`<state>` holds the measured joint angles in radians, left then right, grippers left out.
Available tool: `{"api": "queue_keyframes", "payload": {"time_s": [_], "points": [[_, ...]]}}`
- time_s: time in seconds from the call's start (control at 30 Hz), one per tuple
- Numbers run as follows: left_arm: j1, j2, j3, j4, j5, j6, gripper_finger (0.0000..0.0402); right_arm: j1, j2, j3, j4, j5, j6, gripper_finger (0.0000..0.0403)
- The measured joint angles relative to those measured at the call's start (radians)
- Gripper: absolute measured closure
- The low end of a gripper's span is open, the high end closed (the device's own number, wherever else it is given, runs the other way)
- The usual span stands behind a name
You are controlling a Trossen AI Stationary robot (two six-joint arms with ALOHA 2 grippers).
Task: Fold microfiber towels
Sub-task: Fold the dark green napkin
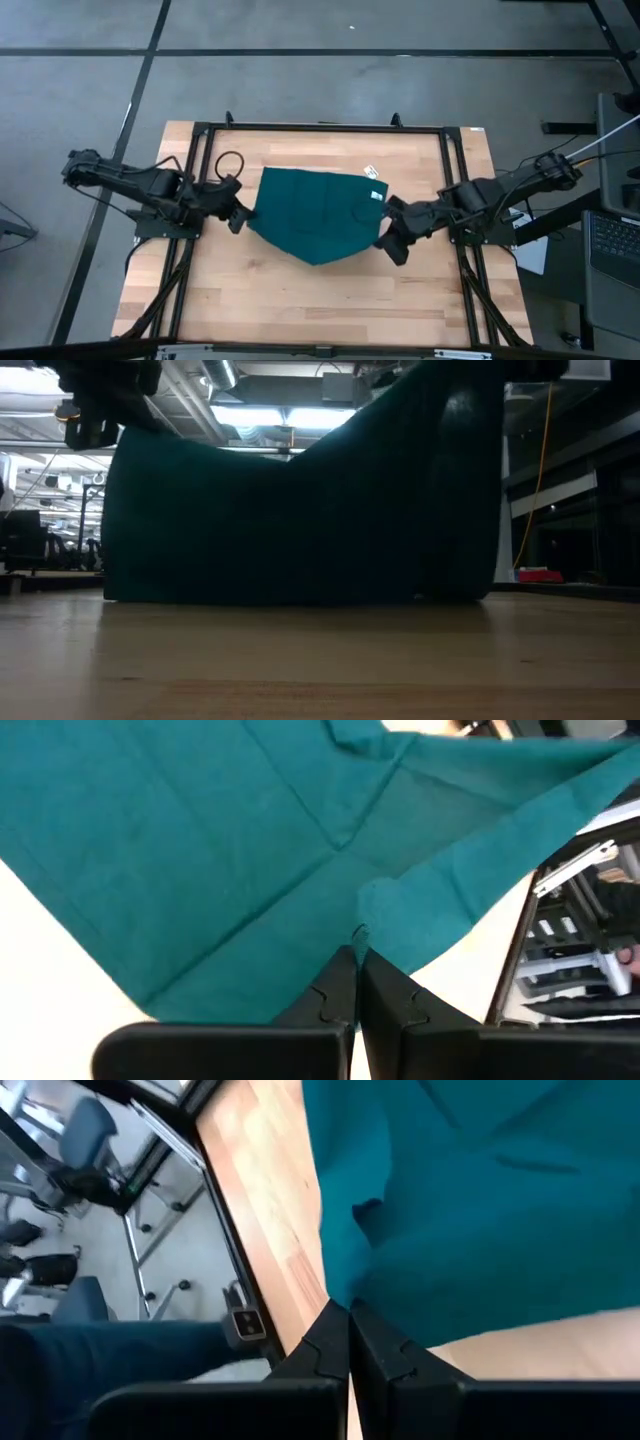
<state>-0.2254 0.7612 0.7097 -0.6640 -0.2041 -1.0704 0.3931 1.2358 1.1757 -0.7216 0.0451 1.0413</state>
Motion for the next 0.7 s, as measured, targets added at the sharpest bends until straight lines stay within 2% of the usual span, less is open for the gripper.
{"api": "queue_keyframes", "payload": {"time_s": [0.27,0.7], "points": [[-0.133,0.0,0.001,0.057,-0.131,-0.114,0.04,0.052,0.0,-0.107,0.104,-0.008,0.066,0.0403],[-0.35,0.0,0.001,0.061,-0.295,-0.299,0.04,0.165,0.02,-0.111,0.161,0.01,0.186,0.0403]]}}
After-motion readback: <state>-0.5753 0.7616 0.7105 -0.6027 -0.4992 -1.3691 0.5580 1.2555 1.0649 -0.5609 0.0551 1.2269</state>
